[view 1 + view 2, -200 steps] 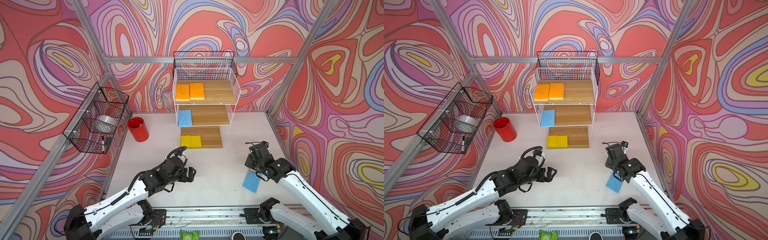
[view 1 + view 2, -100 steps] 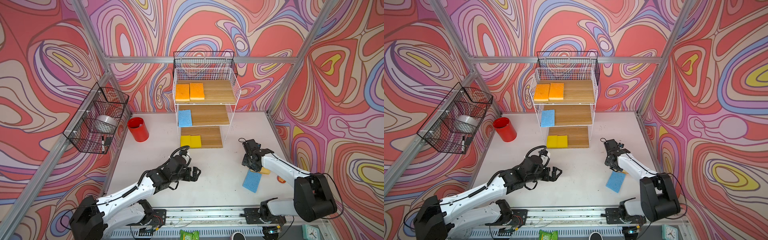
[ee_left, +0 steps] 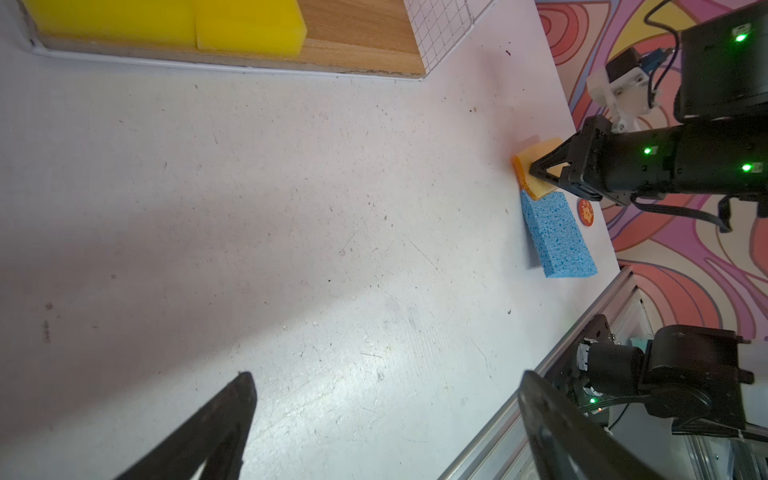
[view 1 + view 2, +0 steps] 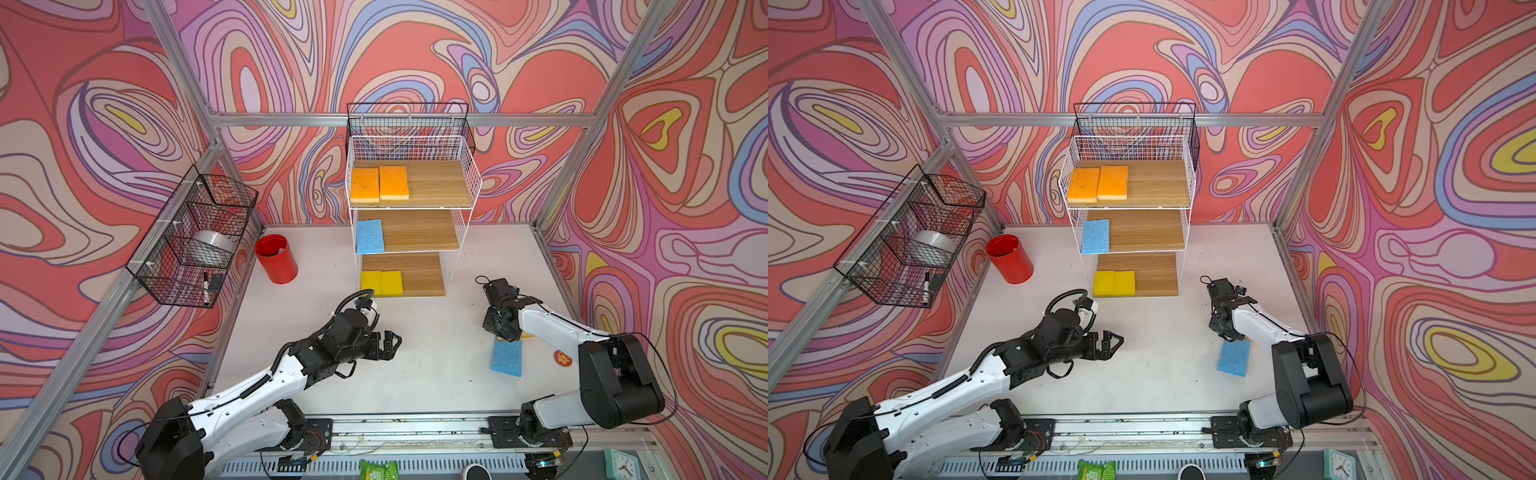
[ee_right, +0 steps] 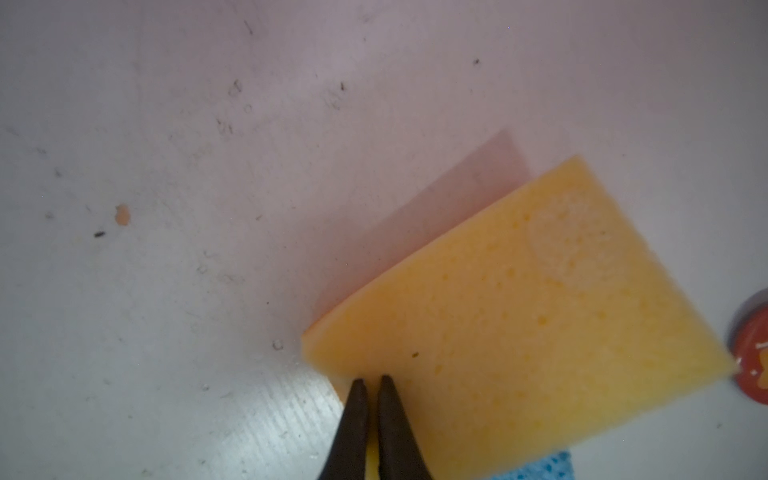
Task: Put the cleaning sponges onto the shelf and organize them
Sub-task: 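Lower the right gripper onto the yellow-orange sponge on the blue sponge and grasp it, then lift the yellow-orange sponge toward the left gripper while the left gripper opens toward it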
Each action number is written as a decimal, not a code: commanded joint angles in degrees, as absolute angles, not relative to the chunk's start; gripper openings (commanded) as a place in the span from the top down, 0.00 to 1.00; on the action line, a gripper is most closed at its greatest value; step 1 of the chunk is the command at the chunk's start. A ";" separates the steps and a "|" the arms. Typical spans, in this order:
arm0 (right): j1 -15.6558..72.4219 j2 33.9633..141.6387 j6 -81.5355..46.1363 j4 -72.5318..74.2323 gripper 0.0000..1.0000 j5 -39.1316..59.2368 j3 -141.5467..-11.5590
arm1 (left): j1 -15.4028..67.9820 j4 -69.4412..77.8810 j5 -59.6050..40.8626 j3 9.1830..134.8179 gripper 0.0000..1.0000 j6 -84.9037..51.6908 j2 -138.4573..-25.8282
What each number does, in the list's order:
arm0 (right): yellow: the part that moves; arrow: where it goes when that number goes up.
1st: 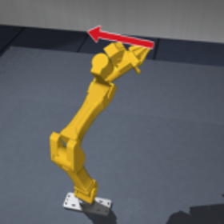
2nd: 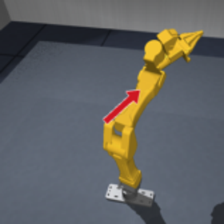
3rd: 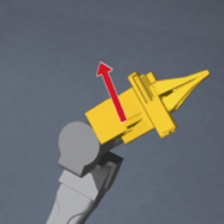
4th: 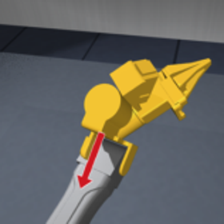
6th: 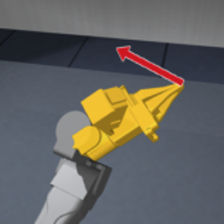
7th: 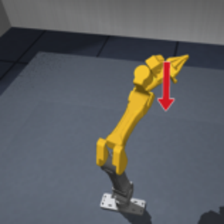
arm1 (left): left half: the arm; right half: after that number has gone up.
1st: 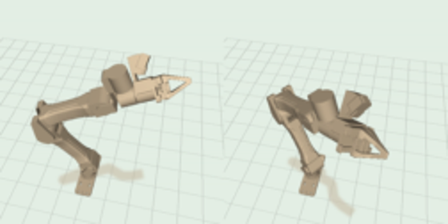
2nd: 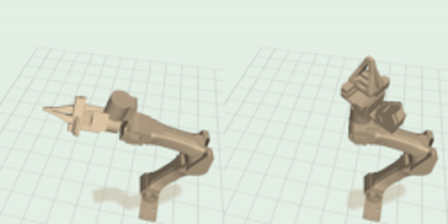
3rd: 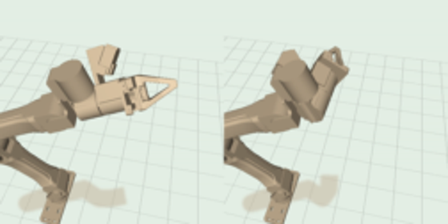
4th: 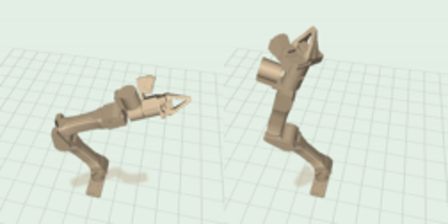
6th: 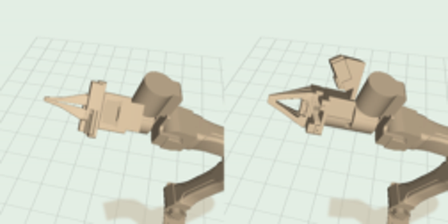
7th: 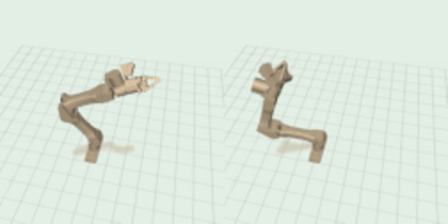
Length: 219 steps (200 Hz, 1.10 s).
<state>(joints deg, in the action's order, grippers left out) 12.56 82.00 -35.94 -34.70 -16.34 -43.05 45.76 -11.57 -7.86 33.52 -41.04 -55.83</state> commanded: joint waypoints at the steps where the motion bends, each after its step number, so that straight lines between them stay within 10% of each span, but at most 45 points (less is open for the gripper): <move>1: 12.57 78.91 -35.06 -34.56 1.00 -14.60 -42.25 | 45.53 -16.25 -6.43 34.05 0.01 -42.44 -52.46; 51: 12.57 68.47 -33.75 -33.58 1.00 -4.21 -42.64 | 45.51 -23.25 -3.56 35.33 0.00 -43.54 -45.36; 128: 12.85 51.99 -37.87 -21.16 1.00 40.92 -39.93 | 43.87 -15.56 -6.88 32.57 0.15 -46.32 -41.81; 219: 22.20 60.12 -51.76 5.07 1.00 56.97 -40.41 | 32.39 25.59 -25.91 20.53 0.04 -54.90 -53.22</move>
